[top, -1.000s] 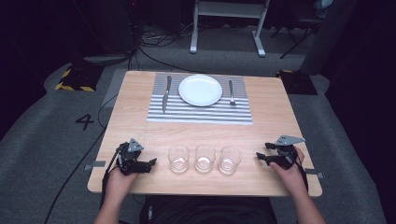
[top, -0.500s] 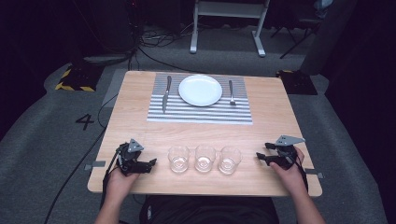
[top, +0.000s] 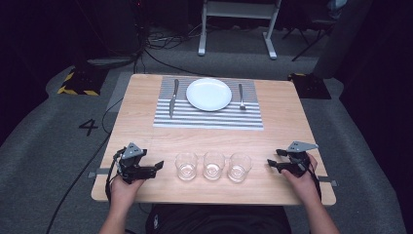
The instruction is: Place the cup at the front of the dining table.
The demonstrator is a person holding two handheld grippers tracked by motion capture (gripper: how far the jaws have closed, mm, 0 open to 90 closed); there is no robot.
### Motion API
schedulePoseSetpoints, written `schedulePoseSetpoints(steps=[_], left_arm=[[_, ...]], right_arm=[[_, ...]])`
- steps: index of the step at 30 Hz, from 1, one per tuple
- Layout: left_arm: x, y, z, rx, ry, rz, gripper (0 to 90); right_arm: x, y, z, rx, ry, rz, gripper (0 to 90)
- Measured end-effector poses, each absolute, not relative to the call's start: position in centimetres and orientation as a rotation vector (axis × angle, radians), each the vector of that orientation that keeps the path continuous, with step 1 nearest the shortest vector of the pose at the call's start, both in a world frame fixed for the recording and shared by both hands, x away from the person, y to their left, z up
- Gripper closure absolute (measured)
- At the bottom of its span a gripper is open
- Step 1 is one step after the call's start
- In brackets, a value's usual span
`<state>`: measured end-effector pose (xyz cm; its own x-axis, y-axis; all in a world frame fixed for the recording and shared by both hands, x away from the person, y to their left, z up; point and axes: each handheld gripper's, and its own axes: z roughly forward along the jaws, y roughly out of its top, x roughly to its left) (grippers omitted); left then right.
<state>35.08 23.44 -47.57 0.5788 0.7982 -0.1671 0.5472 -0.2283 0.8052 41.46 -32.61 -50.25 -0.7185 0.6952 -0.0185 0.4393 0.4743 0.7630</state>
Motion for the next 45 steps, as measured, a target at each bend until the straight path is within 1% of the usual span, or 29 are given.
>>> schedulePoseSetpoints(steps=[2,9,12,21,25,30,36,42,45], left_arm=[[34.6,23.2,-46.8,1.894,1.069,0.381,15.9],[33.8,22.7,-45.5,1.905,1.05,0.446,16.0],[33.6,22.5,-45.0,1.884,1.044,0.445,16.0],[33.1,21.6,-43.7,1.896,1.033,0.43,16.4],[33.2,21.5,-43.3,1.936,1.027,0.486,16.3],[33.2,21.8,-42.4,1.921,1.006,0.499,16.3],[33.0,21.3,-41.4,1.897,0.989,0.467,16.3],[32.7,20.3,-40.1,1.925,0.936,0.461,16.2],[32.7,19.6,-39.9,1.932,0.917,0.43,15.9]], right_arm=[[41.4,-32.6,-50.3,0.972,2.396,1.107,35.5],[41.4,-32.6,-50.2,0.958,2.4,1.098,35.5],[41.4,-32.6,-50.2,0.957,2.399,1.098,35.5],[41.5,-32.6,-50.2,0.977,2.396,1.104,36.3],[41.5,-32.6,-50.2,0.981,2.394,1.103,36.3],[41.5,-32.7,-50.2,0.984,2.39,1.101,36.3],[41.5,-32.7,-50.3,0.99,2.383,1.101,36.3],[41.6,-32.7,-50.3,0.993,2.381,1.1,36.4],[41.6,-32.7,-50.3,0.993,2.38,1.1,36.4]])
